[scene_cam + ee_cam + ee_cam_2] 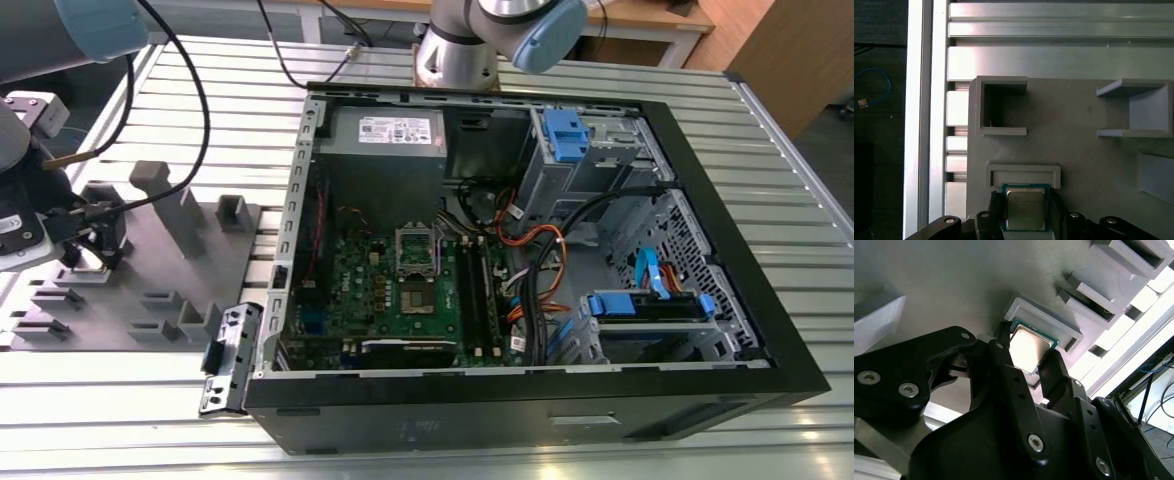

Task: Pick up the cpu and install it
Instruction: 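Pick up the cpu and move it towards the insertion slot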

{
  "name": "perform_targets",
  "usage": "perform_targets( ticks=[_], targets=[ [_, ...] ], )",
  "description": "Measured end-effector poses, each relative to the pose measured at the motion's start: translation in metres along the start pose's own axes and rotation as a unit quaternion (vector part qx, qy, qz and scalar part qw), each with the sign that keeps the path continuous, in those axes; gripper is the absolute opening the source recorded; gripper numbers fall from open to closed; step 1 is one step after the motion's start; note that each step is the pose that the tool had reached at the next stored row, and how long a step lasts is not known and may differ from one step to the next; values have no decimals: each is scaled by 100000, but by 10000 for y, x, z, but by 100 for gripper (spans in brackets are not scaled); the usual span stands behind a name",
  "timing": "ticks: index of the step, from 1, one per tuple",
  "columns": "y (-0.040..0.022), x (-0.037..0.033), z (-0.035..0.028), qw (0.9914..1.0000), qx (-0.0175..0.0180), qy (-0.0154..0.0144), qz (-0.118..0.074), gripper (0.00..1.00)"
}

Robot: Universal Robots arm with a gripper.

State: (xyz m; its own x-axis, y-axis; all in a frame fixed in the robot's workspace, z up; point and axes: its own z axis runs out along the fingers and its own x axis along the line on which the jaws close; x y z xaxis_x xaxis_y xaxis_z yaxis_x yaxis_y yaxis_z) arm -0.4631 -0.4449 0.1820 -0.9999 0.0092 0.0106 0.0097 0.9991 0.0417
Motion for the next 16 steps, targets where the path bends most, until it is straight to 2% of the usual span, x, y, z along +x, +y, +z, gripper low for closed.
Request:
perform_targets(
  ticks=[12, 16],
  targets=[
    [0, 0, -1, 100000, -3, -3, -62, 47],
    [2, 0, -35, 100000, -21, -6, -64, 47]
  ],
)
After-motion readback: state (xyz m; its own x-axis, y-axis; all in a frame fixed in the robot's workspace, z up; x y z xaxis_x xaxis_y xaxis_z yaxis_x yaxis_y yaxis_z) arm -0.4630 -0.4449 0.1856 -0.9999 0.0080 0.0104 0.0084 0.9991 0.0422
